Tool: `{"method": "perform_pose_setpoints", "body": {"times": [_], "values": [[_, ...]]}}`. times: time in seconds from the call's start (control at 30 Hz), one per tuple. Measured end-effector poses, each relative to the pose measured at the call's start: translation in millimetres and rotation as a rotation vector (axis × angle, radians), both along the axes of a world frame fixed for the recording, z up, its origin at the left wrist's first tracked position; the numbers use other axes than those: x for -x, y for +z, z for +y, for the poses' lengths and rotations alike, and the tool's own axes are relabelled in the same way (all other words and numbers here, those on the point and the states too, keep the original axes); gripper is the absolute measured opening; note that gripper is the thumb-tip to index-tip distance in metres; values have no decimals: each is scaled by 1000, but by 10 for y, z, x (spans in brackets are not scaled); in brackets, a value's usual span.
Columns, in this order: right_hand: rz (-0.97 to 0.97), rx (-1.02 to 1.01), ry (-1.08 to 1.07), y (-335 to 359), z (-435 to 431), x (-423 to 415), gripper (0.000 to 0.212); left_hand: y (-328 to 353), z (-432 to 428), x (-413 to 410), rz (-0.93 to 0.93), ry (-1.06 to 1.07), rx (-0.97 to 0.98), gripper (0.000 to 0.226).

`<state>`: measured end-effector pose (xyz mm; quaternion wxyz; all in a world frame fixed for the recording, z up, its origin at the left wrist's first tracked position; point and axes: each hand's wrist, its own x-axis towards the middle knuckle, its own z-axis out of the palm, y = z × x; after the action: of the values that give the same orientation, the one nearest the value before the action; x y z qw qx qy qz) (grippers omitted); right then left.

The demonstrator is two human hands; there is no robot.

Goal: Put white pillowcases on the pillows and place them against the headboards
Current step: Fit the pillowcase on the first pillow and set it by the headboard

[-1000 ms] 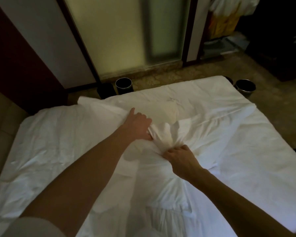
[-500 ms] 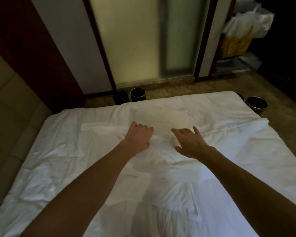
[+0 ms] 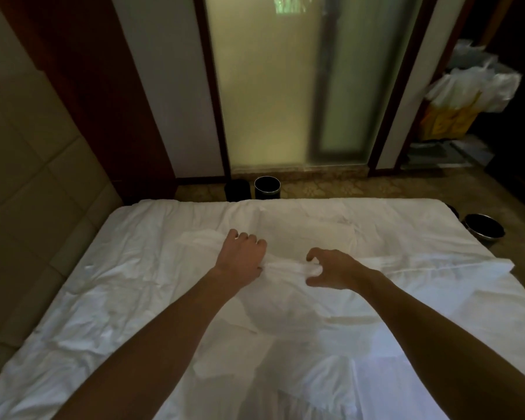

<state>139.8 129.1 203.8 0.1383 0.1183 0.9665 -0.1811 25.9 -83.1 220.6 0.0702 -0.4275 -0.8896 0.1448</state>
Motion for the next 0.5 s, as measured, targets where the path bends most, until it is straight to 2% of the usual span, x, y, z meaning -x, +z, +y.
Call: {"method": "perform_pose_setpoints", "body": {"times": [0.2, 0.37, 0.5], "values": [[81, -122, 83, 175, -136, 162, 10, 72, -203, 106, 0, 102, -82, 31], [120, -338, 201, 228, -306, 207, 20, 88, -405, 257, 29, 145, -100, 34], [150, -410, 250, 137, -366, 190, 32, 90, -574, 336, 70, 216, -89, 38]]}}
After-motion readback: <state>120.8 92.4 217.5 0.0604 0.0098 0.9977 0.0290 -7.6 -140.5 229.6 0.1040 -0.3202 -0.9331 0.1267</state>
